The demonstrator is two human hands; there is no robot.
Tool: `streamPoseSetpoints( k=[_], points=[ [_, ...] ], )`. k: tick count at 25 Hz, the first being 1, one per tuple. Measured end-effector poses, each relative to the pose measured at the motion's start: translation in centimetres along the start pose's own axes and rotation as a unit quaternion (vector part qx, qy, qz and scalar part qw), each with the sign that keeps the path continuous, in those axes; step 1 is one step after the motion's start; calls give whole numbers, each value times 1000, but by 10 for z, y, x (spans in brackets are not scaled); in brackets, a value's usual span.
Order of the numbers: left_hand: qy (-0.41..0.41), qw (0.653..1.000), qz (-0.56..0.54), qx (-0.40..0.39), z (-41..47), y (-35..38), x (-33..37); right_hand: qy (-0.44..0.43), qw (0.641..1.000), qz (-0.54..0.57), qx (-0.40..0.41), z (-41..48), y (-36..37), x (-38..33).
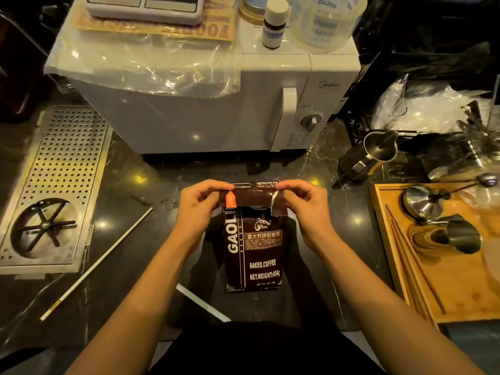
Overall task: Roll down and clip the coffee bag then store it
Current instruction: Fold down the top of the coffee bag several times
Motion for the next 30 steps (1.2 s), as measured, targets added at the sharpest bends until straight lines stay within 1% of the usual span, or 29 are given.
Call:
streamPoseSetpoints(
  k=[2,6,9,12,16,20,23,25,28,30],
  points=[
    [36,999,12,-24,-19,0,15,-24,1000,12,5,-21,-5,-11],
    [68,996,-10,-55,-59,2,29,-64,998,27,8,-62,-14,-24],
    [99,994,13,-54,-88,8,33,-75,997,31,6,-90,-16,-31],
    [121,991,37,-36,-108,14,33,-81,996,30,12,-110,-16,-31],
    [135,989,65,0,-121,22,35,-100,995,-19,17,-119,-7,-31],
    [130,989,58,26,-121,30,34,-127,989,-72,17,-122,-1,-33],
    [132,990,43,33,-119,29,32,-132,988,-83,15,-128,3,-36],
    [134,990,32,33,-119,29,33,-160,982,-100,15,-129,4,-44],
    [135,990,29,22,-122,28,35,-225,961,-158,9,-128,8,-58],
    [142,989,41,14,-122,25,36,-244,952,-186,4,-128,11,-64]
  ],
)
Point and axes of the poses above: each hand's wrist, its own z-axis towards the middle knuckle, its own y-axis out of the palm, x = y × z, the point moved 9 cm from there along z, towards the middle knuckle, and after that the axes turned 6 degrees about -z, right-handed, at the moved point
